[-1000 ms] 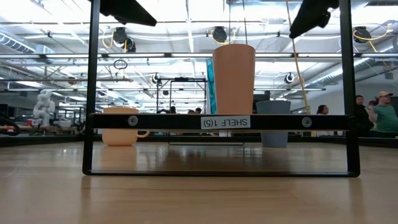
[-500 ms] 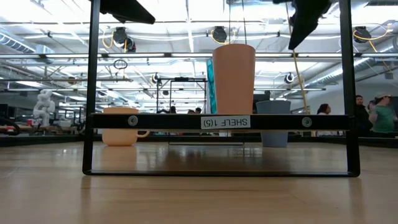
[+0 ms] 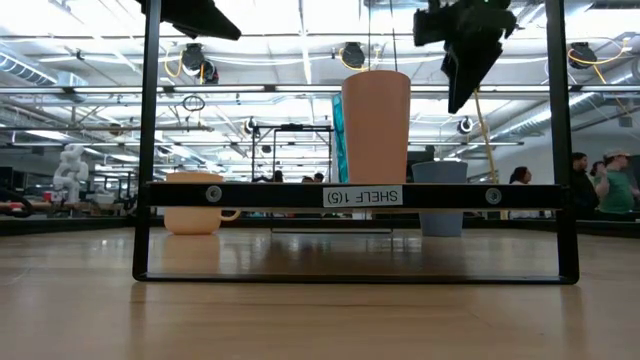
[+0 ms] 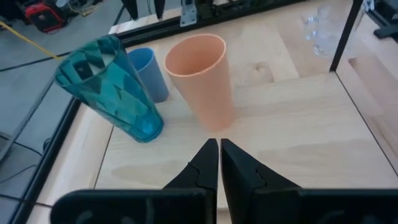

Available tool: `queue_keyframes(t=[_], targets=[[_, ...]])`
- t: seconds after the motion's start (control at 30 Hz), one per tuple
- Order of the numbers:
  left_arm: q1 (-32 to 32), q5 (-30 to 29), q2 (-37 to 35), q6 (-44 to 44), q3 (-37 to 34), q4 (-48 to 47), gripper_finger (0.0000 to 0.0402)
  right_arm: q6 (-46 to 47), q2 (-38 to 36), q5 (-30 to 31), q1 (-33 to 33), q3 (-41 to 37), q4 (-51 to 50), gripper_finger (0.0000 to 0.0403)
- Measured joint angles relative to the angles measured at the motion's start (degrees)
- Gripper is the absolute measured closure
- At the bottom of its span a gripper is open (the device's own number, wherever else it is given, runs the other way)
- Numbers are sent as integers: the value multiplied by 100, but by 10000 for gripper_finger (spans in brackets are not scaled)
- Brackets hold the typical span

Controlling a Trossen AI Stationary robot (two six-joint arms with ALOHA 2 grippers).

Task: Stack small to large cups/mugs on shelf
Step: Put the blue cup on the shelf

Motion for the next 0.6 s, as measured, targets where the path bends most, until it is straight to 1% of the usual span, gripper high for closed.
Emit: queue_keyframes(t=[0.23,0.6], targets=[[0,-21,-81,-54,-1,-195,380,-143,61,0,-29,0,79,204],[2,-45,-79,-113,0,-222,380,-121,46,0,-28,-2,124,204]])
